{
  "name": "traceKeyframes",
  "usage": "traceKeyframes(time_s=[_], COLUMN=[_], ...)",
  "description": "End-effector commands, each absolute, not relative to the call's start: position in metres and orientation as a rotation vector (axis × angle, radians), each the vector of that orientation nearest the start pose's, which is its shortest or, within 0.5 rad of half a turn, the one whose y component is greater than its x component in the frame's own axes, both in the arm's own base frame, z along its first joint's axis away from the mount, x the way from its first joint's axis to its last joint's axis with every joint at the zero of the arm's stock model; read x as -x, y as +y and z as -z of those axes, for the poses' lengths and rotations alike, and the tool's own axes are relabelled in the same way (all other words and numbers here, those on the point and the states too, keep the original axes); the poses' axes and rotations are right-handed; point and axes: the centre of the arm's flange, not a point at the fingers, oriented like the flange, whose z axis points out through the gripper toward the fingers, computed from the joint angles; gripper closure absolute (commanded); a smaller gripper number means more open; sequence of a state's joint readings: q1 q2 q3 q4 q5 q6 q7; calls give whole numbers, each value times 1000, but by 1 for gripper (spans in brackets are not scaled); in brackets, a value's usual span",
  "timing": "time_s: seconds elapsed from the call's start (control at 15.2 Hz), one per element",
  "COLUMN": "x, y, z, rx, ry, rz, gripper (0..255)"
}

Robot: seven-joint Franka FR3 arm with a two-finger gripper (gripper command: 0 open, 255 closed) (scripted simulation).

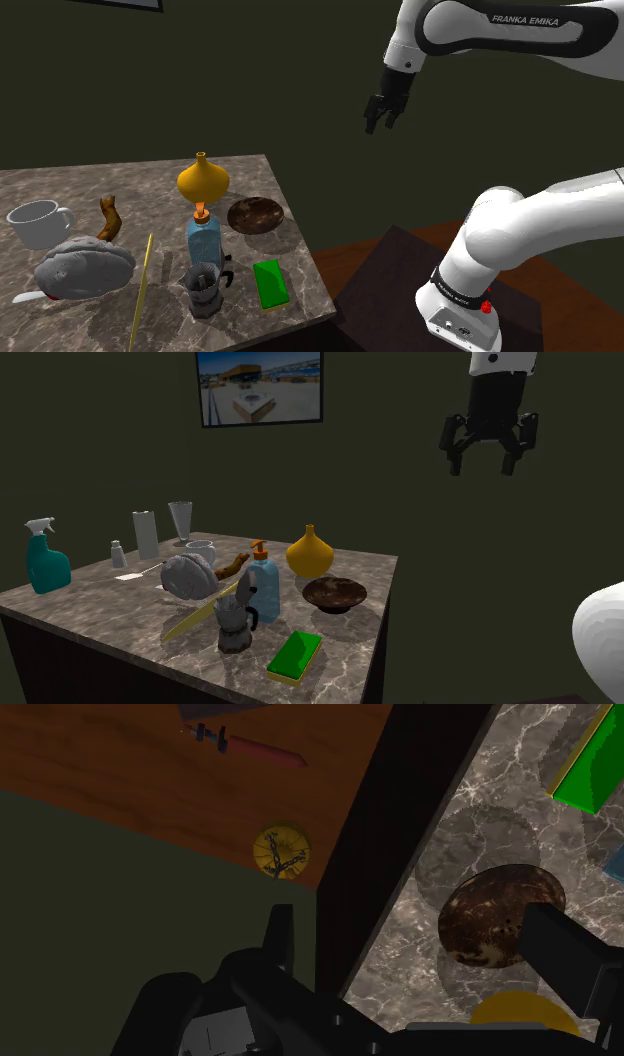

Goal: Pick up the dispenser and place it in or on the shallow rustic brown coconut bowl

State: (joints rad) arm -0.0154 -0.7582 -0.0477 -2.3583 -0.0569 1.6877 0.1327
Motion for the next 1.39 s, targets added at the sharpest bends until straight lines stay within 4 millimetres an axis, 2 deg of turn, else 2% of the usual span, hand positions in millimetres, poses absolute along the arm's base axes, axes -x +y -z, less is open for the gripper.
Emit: traceKeyframes(time_s=[0.0,1.32], x=[-325,-445], y=[-30,182], z=[-591,-500], rx=[3146,3124], ry=[284,237], rz=[139,154], gripper=[0,0])
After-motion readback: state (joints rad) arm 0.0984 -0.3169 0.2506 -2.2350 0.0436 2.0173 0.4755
